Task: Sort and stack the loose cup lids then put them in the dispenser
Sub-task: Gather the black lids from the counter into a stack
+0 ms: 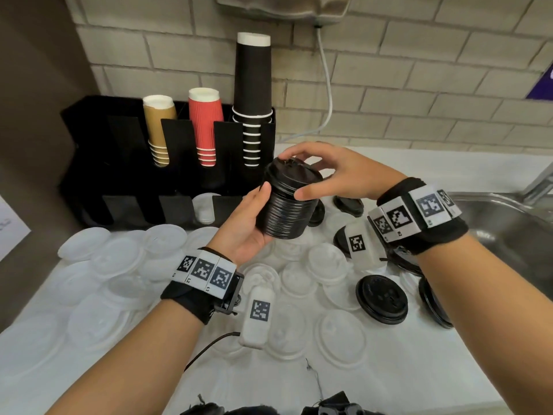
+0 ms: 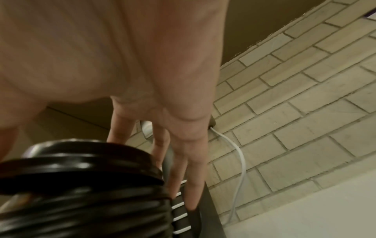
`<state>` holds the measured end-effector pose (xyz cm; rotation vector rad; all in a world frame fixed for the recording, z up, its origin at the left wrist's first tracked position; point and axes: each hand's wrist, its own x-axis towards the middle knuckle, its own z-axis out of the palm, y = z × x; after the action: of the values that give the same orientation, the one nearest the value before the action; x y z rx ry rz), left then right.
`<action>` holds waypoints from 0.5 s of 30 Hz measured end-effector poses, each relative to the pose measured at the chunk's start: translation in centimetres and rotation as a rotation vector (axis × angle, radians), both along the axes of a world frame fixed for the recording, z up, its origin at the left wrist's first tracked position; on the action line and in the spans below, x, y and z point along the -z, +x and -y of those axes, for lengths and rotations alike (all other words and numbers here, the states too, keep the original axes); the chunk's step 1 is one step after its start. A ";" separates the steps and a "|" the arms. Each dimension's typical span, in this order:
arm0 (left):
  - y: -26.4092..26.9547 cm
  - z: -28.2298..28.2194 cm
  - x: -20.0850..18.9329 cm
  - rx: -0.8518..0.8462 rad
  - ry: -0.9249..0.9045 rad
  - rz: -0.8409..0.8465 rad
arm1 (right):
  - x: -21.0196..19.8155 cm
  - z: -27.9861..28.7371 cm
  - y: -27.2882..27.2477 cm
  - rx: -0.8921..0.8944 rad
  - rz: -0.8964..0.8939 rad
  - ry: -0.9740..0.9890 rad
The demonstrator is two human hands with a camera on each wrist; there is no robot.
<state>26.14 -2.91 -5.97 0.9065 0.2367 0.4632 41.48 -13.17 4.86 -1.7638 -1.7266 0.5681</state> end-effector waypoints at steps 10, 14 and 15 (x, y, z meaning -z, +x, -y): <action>0.6 0.1 0.0 -0.019 -0.007 -0.017 | 0.7 -0.1 0.9 0.035 0.023 -0.061; 0.5 0.0 -0.1 0.048 -0.039 0.018 | 1.4 0.1 1.1 0.038 0.013 -0.071; 0.5 0.0 -0.2 0.063 -0.047 0.021 | 1.5 0.2 0.9 0.033 0.037 -0.068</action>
<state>26.61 -2.93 -5.81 0.8602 0.1984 0.4073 42.39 -13.33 3.35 -1.8569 -1.7186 0.5899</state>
